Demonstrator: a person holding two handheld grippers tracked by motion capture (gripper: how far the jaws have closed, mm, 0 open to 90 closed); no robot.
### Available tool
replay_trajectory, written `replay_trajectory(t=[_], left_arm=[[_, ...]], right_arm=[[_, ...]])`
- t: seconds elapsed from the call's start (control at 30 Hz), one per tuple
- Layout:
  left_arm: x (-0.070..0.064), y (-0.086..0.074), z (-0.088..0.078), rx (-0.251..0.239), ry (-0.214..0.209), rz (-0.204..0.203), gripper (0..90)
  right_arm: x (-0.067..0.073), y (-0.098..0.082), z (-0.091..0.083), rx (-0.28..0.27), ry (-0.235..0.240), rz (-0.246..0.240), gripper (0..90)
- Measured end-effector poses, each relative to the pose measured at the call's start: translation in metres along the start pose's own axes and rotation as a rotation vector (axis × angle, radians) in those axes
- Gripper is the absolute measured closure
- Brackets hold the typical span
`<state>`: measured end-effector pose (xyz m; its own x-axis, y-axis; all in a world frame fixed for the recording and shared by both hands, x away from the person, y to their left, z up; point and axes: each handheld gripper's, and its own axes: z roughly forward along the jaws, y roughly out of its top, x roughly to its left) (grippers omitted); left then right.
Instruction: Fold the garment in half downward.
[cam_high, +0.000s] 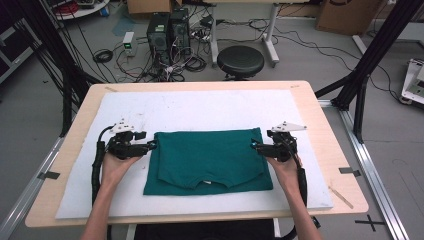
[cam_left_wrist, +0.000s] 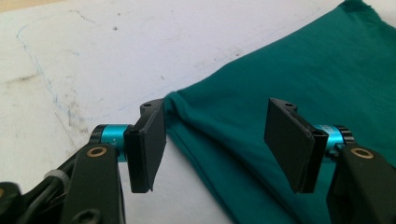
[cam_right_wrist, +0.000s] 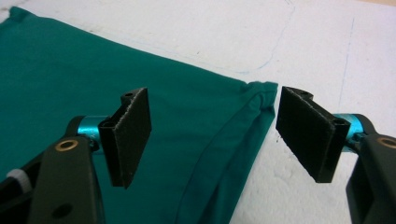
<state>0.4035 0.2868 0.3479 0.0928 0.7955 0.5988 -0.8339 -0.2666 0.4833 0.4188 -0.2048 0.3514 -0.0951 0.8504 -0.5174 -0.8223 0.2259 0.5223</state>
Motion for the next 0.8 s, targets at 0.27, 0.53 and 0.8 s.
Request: replay_trajectory(t=[0.27,0.53,0.8], left_arm=[[-0.005,-0.012,-0.015,-0.015,-0.015,-0.023,38.5],[-0.012,-0.023,-0.023,-0.006,-0.022,-0.031,36.6],[-0.017,-0.029,-0.035,-0.015,-0.015,-0.033,33.0]], right_arm=[[0.008,-0.009,-0.011,-0.021,0.0,-0.015,27.1],[0.019,-0.011,-0.012,-0.036,0.012,-0.025,27.1],[0.019,-0.019,-0.014,-0.026,0.019,-0.026,27.1]])
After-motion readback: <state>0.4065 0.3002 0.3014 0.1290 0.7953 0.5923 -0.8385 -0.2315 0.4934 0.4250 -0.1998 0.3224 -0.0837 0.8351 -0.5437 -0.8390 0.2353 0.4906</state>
